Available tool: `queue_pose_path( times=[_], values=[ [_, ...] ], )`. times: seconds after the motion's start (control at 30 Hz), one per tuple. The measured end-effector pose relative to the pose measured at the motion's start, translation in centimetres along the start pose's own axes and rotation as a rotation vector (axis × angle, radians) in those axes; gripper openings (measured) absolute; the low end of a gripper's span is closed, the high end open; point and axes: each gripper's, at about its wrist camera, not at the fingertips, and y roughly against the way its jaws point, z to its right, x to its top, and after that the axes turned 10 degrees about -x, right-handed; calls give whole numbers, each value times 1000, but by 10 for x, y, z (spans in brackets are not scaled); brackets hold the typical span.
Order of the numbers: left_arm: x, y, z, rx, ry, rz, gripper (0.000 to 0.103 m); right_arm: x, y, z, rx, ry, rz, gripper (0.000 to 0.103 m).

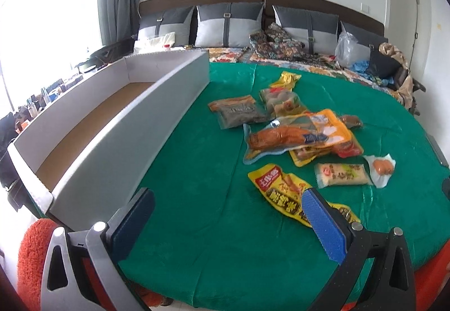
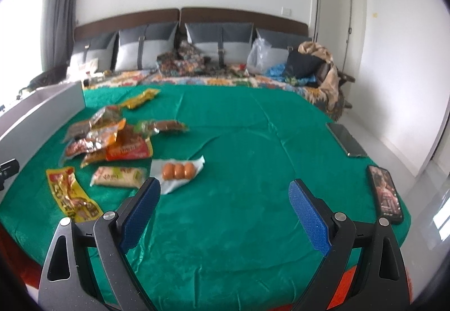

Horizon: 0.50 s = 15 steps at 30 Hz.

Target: Organize snacks

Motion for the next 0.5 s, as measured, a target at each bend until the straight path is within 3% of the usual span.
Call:
queue_pose_path(
  times=[0.5],
  values=[
    [-10,-23,9,-19,-62,-110,103,-4,-11,-5,-7,22,-57,95]
  ],
)
